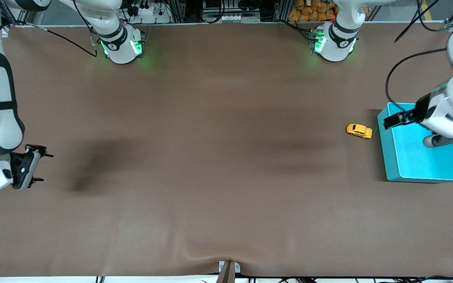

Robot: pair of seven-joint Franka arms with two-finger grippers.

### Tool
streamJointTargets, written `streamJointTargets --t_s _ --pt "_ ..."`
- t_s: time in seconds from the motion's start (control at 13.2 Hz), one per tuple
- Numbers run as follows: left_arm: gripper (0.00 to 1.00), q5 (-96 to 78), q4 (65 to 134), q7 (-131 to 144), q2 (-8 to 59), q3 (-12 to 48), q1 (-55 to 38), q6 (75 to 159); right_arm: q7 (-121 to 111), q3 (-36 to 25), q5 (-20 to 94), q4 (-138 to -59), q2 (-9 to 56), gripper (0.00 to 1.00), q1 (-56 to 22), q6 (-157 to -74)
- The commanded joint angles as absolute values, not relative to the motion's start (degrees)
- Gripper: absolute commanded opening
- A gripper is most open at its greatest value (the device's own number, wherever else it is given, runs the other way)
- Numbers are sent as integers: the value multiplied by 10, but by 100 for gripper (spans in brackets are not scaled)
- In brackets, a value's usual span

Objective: Wind and store yellow beetle car
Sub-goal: 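Reach the left gripper to the car while the right gripper withdraws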

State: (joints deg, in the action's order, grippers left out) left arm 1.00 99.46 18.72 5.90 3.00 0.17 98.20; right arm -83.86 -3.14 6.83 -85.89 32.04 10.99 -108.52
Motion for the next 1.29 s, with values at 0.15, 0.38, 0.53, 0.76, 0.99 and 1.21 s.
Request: streamJointTargets --t_s 0.15,0.38,0.53,0.76,0.99,1.21 --pt "100 8 1127 288 43 33 24 1119 -646 -30 83 -829 271 100 51 -1058" --pt "100 9 1208 335 43 33 32 1213 -545 -31 82 -827 233 100 26 -1056" --pt "100 9 1260 370 45 33 39 1273 -494 -32 81 -832 199 100 13 -1044" --pt "100 9 1300 451 74 32 43 1319 -430 -33 77 -841 139 100 0 -980" --pt "100 10 1310 492 93 33 57 1320 -417 -35 72 -870 94 100 2 -970" --pt "100 11 1326 518 113 32 68 1353 -417 -45 82 -898 66 100 16 -975"
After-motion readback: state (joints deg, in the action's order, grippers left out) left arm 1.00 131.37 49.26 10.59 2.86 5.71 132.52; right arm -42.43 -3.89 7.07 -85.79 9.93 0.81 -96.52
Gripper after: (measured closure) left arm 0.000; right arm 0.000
